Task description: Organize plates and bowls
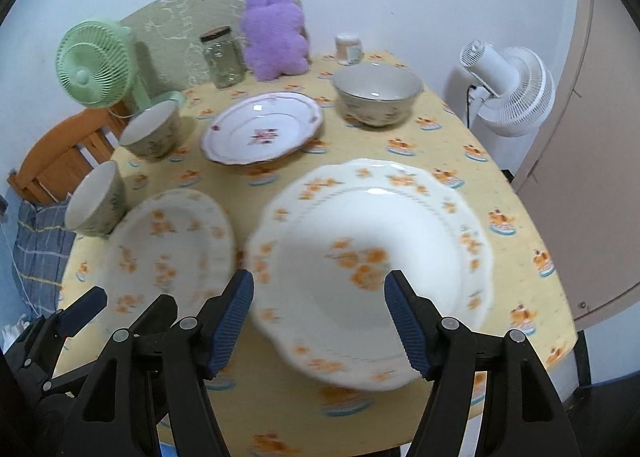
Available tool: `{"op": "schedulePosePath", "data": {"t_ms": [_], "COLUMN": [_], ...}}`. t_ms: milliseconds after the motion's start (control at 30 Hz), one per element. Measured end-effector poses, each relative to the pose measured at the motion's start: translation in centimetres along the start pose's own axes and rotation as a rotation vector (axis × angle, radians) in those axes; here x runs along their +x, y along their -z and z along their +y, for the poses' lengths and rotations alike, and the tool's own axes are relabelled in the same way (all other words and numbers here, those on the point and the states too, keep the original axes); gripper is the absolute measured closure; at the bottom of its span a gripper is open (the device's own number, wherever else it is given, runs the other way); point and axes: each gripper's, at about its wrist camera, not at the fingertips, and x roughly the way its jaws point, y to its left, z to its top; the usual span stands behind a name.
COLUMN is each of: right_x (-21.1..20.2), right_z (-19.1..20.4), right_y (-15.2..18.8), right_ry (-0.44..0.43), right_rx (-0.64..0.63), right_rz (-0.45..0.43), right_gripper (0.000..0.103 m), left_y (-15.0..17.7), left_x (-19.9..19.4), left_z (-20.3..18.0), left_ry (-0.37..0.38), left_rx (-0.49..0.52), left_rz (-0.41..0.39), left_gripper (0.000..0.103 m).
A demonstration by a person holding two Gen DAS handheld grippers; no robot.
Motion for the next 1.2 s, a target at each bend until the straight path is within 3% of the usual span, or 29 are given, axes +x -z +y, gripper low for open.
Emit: {"op": "schedulePosePath", "data": {"t_ms": [500, 1200], "right_x": [0.0, 10.1], "right_z": [9.2, 10.4], "right_y": [0.0, -3.8], "right_ry": [-0.027, -0.108], "right_rx": [-0.029, -0.078], "right_rz": [-0.022, 0.110], "right_gripper": [0.032, 0.032], "left_y": [-0.8, -3.2], "left_x": [-0.2, 7.7], "left_z": [8.1, 10.2], "left_ry": [-0.005, -0.106], "left_rx": [-0.047, -0.151], "left_rz": [0.005, 0.114], "left_gripper": [0.022, 0.023]}}
